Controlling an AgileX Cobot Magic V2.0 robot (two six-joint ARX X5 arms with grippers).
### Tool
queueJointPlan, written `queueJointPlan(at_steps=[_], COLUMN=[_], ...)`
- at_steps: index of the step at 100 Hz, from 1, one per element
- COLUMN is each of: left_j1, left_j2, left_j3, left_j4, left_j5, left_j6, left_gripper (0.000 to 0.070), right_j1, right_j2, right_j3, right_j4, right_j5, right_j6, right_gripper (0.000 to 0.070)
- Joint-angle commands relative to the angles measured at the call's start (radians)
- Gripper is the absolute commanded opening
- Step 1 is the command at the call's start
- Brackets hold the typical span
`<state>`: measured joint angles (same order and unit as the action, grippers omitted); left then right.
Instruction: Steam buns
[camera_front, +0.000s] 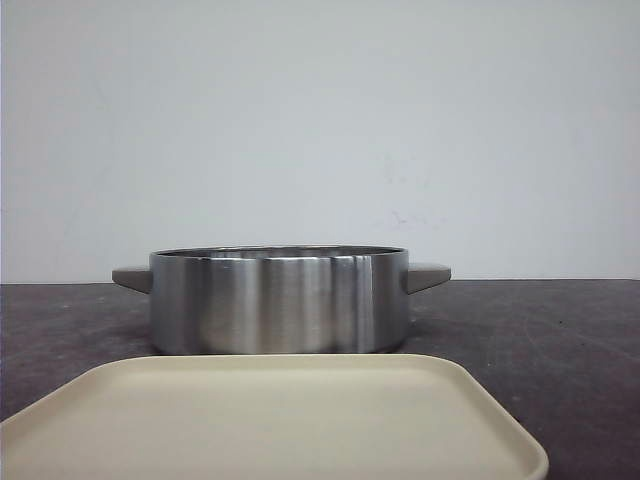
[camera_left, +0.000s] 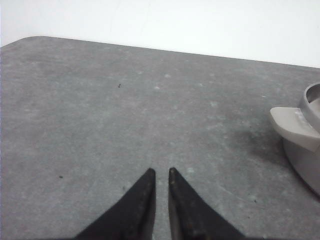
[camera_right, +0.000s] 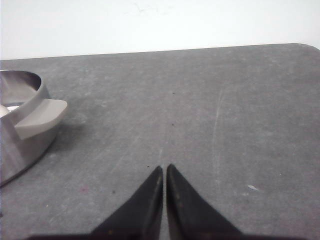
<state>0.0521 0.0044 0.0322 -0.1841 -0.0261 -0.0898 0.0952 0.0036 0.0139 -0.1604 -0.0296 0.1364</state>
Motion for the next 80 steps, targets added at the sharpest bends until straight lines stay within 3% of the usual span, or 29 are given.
queueJointPlan(at_steps=[1,39,53,80], left_j1=[0.000,0.000,0.000,0.000], left_j2=[0.000,0.000,0.000,0.000], left_j3=[-0.018,-0.018,-0.018,-0.018], left_j4=[-0.003,-0.003,-0.003,-0.003], left_j5=[-0.003,-0.003,-0.004,-0.004], left_j6=[-0.003,-0.003,-0.003,-0.003], left_gripper=[0.0000,0.0000,0.0000,0.0000], right_j1=[0.000,-0.029,-0.030,-0.030], right_j2=[0.000,0.000,0.000,0.000], right_j3=[-0.002,-0.002,-0.002,-0.002], right_j4=[0.010,-0.004,-0.016,-0.010], right_j5=[0.003,0.009,0.083,0.081], right_j6=[0.009,0.010,-0.041,-0.049], right_gripper=[0.0007,0.0007,0.0007,0.0007])
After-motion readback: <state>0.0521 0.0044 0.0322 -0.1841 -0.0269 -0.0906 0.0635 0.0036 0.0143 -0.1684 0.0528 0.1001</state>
